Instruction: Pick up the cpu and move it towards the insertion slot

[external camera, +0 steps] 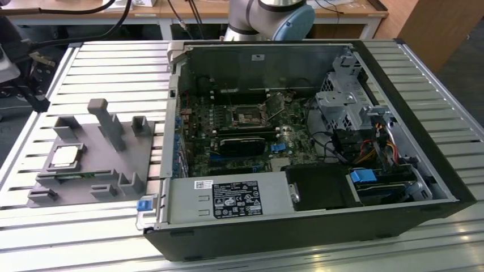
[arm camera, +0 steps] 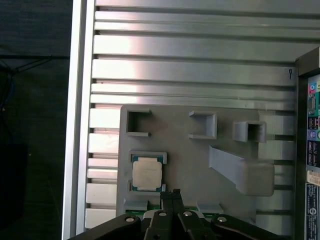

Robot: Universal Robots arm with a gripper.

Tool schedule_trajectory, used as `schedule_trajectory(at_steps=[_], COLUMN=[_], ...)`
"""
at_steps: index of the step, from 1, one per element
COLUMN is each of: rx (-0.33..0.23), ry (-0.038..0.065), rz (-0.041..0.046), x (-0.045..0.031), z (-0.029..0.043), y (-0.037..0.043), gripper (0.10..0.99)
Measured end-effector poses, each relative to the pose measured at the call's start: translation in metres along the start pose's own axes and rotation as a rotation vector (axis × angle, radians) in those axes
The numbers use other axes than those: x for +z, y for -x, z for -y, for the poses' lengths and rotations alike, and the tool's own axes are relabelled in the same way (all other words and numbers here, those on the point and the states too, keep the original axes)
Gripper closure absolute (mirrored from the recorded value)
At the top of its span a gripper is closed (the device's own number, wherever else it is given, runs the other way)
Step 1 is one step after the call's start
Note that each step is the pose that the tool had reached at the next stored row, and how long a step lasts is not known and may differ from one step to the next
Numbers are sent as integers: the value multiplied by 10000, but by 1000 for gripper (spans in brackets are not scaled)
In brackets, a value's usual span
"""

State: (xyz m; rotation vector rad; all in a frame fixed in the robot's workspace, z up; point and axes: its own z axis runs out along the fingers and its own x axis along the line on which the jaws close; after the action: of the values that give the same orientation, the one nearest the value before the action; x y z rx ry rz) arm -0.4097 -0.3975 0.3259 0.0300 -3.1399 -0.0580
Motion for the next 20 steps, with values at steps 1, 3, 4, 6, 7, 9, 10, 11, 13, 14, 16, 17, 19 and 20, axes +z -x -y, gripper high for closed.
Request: schedule_trajectory(at_steps=[1,3,4,6,7,9,10,11,13,14,16,17,19,20], rx=[0,0,0,0,0,0,0,0,0,0,0,0,0,0], ry=[0,0,0,0,-1,0,-1,-1,0,0,-1,-2,-3,-5], rz=[0,0,0,0,-1,0,0,0,1,1,0,0,0,1], x=[3,8,11,16,17,21,22,24,28,31,36,39,45,49], z=[0,0,0,1,1,1,1,1,1,1,1,1,2,2], y=[0,0,0,0,0,0,0,0,0,0,0,0,0,-1], gripper=[980,980,980,980,980,980,980,980,980,980,980,980,980,980])
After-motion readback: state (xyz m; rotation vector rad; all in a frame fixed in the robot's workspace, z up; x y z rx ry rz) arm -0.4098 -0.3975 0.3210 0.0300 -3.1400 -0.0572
